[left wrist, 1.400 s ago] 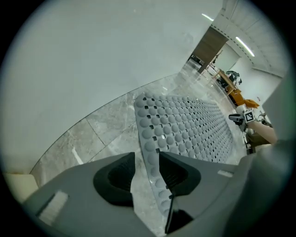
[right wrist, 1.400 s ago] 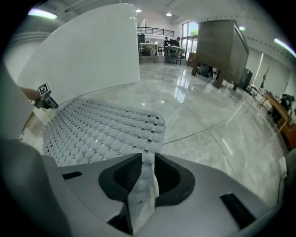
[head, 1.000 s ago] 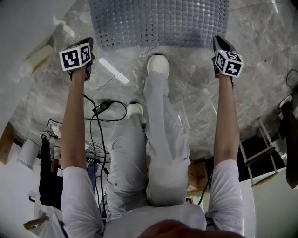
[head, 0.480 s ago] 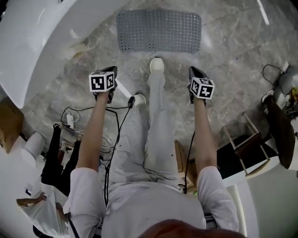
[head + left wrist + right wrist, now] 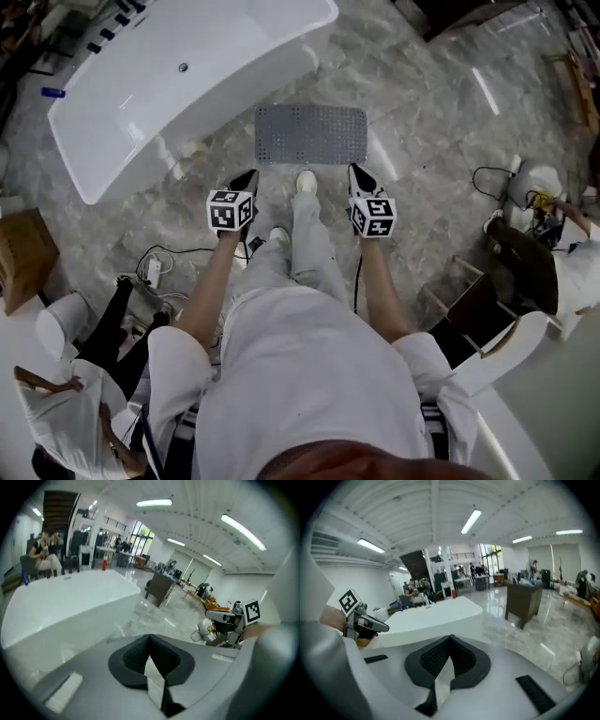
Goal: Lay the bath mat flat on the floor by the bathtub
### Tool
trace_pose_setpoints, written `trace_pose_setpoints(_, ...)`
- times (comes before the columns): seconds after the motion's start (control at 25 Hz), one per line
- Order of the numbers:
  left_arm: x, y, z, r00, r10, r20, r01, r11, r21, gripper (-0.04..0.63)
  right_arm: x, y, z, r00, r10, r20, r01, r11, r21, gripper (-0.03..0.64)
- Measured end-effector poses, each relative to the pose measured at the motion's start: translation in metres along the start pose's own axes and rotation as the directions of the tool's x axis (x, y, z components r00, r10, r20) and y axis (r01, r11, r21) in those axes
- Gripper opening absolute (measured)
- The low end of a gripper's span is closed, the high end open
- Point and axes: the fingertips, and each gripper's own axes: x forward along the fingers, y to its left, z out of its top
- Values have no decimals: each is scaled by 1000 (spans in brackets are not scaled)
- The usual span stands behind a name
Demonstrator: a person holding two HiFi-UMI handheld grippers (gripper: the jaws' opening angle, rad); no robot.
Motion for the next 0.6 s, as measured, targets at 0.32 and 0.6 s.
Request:
trace_pose_setpoints(0.32, -161, -86, 102, 921, -29, 390, -50, 980, 191, 0, -134, 116, 167, 924, 100, 368, 1, 964, -266, 3)
trace_pose_setpoints(0.6, -271, -146, 138, 735, -152, 661, -73, 951, 300, 0, -224, 202, 217, 782, 230, 580, 10, 925, -380, 2)
